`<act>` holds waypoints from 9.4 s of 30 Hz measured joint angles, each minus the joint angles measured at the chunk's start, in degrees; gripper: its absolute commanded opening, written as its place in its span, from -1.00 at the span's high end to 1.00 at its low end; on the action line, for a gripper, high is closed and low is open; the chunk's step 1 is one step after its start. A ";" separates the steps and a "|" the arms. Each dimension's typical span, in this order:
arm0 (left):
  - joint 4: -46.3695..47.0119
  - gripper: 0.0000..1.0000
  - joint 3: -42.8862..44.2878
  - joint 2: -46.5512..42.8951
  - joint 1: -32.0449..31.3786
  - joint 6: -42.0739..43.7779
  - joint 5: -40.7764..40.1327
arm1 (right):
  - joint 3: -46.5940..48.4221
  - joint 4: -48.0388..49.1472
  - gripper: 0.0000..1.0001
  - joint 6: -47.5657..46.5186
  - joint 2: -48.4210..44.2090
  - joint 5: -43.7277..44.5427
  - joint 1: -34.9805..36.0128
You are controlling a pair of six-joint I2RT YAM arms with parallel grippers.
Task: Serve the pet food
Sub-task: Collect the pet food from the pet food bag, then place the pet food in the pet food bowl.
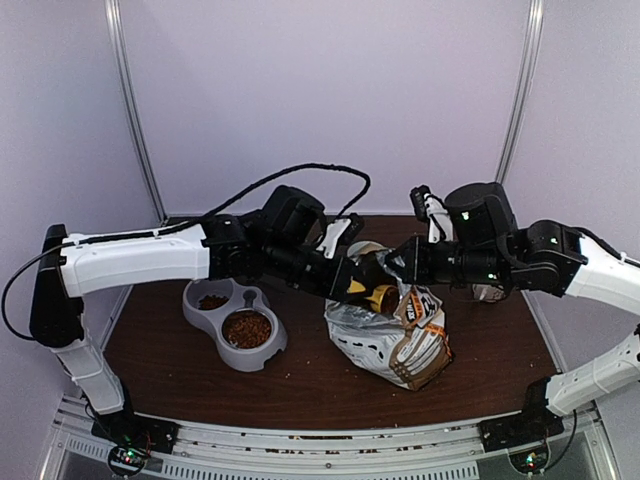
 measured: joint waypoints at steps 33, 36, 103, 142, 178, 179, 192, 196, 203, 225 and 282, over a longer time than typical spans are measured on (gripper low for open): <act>26.03 1.00 -30.93 -26.32 5.88 -30.88 6.67 | -2.91 -1.68 1.00 1.49 -5.90 1.86 -1.36; 26.86 1.00 -32.17 -27.32 6.25 -32.00 6.73 | -2.91 -1.70 1.00 1.46 -5.90 1.97 -1.49; 41.42 1.00 -37.42 -34.10 9.46 -45.33 8.98 | -2.91 -2.36 1.00 2.58 -6.49 5.03 -3.06; 54.40 1.00 -38.40 -33.92 10.19 -52.98 9.44 | -2.69 -3.28 1.00 2.91 -6.80 5.49 -3.37; 49.83 1.00 -48.78 -46.25 22.43 -53.44 9.79 | -2.64 -3.67 1.00 2.93 -7.02 6.05 -3.58; 49.62 1.00 -49.68 -46.75 23.69 -53.55 10.14 | -2.67 -3.69 1.00 2.93 -7.02 6.05 -3.63; 48.24 1.00 -62.77 -56.08 44.78 -55.30 18.53 | -2.64 -3.87 1.00 2.93 -7.02 6.10 -3.65; 48.15 1.00 -65.88 -57.51 51.36 -55.56 21.90 | -2.64 -3.87 1.00 2.93 -7.04 6.10 -3.65; 48.33 1.00 -70.84 -59.49 61.29 -55.89 27.74 | -2.64 -3.89 1.00 2.91 -7.04 6.10 -3.69; 23.65 1.00 -71.89 -64.17 76.22 -35.54 35.41 | -2.64 -3.89 1.00 2.89 -7.04 6.10 -3.98; -31.61 1.00 -25.62 -41.03 66.58 15.43 9.88 | -2.23 -4.04 1.00 2.73 -6.36 6.03 -4.33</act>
